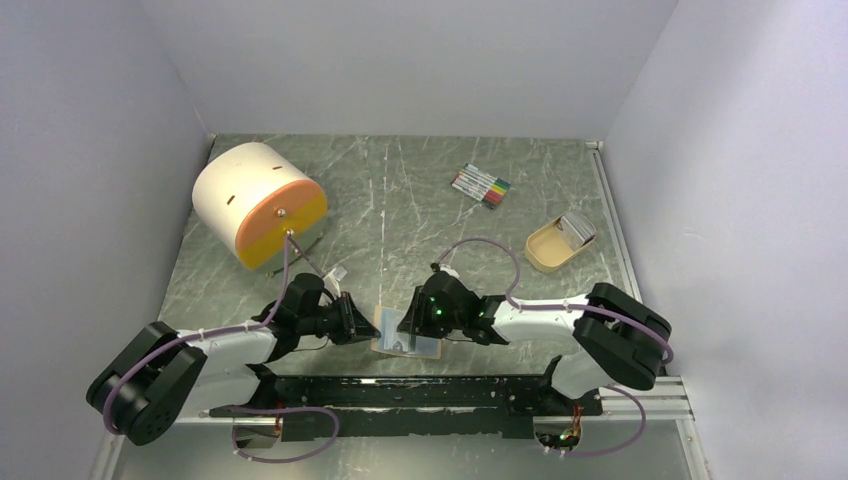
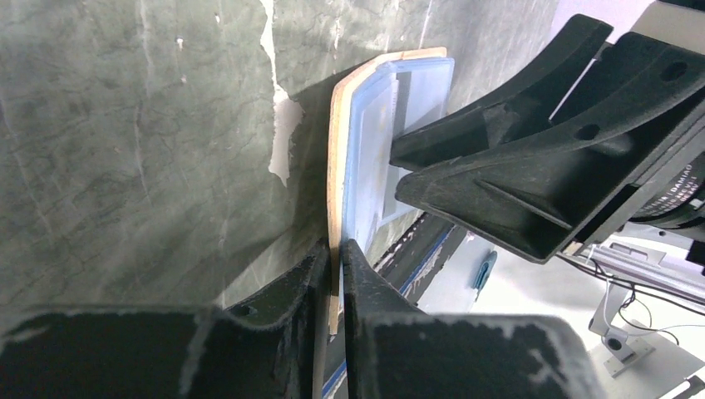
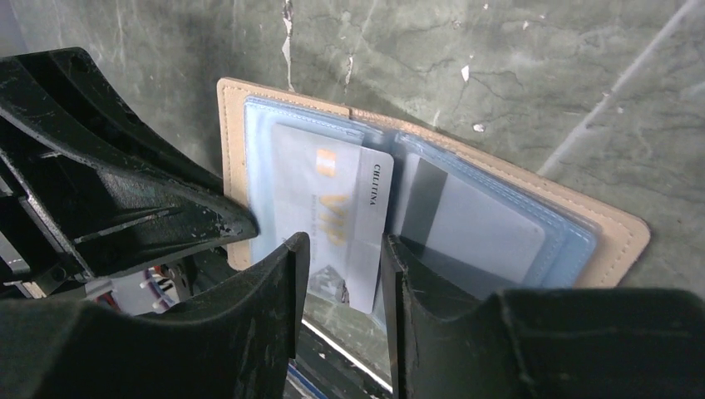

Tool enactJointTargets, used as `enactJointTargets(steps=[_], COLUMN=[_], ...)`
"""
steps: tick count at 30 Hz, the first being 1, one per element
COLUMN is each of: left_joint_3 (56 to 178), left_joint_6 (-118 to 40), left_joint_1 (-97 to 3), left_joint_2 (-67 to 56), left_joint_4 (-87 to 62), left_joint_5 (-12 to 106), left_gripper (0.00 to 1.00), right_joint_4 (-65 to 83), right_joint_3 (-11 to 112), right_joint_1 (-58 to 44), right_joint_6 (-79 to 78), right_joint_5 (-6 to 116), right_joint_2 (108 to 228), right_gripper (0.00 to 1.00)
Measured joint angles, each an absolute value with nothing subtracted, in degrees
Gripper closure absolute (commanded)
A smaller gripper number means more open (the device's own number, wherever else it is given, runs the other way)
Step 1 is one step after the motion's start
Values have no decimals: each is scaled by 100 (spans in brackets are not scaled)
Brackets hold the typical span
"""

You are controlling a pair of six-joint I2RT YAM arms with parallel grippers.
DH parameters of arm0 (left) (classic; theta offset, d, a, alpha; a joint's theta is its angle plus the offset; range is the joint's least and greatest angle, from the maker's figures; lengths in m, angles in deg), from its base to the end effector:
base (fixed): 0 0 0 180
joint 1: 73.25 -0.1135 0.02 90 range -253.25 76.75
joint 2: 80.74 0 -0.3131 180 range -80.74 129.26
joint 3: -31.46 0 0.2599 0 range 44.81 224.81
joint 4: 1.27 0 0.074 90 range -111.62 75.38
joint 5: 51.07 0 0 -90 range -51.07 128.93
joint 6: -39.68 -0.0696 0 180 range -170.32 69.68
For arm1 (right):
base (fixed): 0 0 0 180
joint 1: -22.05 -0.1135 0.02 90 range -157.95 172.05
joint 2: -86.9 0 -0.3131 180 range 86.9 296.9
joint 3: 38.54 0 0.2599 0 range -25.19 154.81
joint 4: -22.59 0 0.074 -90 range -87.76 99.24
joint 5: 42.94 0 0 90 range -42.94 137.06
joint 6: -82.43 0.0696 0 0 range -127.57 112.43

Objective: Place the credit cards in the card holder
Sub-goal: Insert the credit card into the card holder.

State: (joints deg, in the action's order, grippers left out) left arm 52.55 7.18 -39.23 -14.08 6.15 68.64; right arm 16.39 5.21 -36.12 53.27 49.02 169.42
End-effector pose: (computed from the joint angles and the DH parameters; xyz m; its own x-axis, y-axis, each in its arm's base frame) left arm 0.1329 -0.1313 0.1323 -0.9574 -0.2375 -0.1643 0.0028 0.5611 -0.8277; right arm 0.1475 0.2421 0.1597 -0.9343 0.1498 -0.3236 -0.0945 0.7712 0.6296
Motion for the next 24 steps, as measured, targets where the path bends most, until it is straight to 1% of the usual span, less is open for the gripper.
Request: enactJointTargets(steps=[9,15,17,20,24], left_joint_3=[5255,5255,5255,5255,5255], left_joint_6=[764,788,805,825,845], left_joint_1=[-3877,-3848,-3840,-3824,-3818], left_joint_2=[-1507,-1684,-1915,-2333,-2656], left_joint_4=[639,473,309,58,-93], left_joint_5=[6878,6862,6843,6762,6679], left_gripper=[85,86,85,77,78], right_joint_4=[2260,2732,2957,3228,3427], right_joint_3=[427,348,319,258,199], right_joint_1=[-3620,-3618,-3618,-3618,-3618], right_joint_6=[5320,5294,5287,5298,5305], right_joint_5=[4921,5037,5129,5225,5330], right_joint_2=[17191,17355,17449,17508,17508], right_gripper=[60,63,63,63,63])
